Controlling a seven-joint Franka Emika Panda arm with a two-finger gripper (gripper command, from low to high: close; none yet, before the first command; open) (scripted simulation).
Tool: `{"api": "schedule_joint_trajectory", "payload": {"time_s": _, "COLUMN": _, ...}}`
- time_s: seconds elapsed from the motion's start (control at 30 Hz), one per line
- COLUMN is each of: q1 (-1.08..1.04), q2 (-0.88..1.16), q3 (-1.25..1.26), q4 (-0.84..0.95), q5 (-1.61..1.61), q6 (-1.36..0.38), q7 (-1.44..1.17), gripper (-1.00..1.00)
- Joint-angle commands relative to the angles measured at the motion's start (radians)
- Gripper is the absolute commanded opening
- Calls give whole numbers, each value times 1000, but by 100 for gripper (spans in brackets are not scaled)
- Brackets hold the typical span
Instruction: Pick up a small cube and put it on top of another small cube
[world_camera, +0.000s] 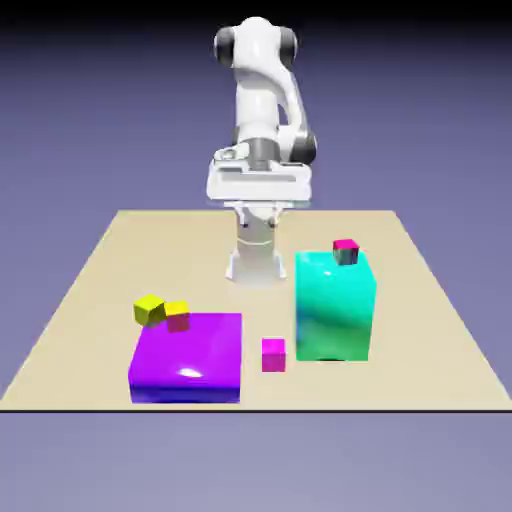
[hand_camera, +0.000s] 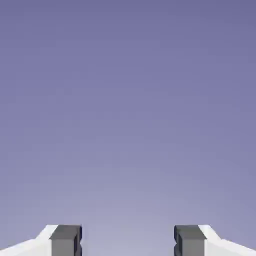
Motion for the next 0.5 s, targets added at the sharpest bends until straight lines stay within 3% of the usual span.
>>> {"api": "schedule_joint_trajectory", "payload": {"time_s": 0.0, "q1": -36, "q2": 28, "q3": 32, "q4": 6, "q5": 23, "q6": -14, "q7": 30, "gripper": 0}}
{"api": "schedule_joint_trajectory", "payload": {"time_s": 0.47, "q1": -544, "q2": 422, "q3": 482, "q4": 89, "q5": 347, "q6": -212, "q7": 455, "gripper": 0}}
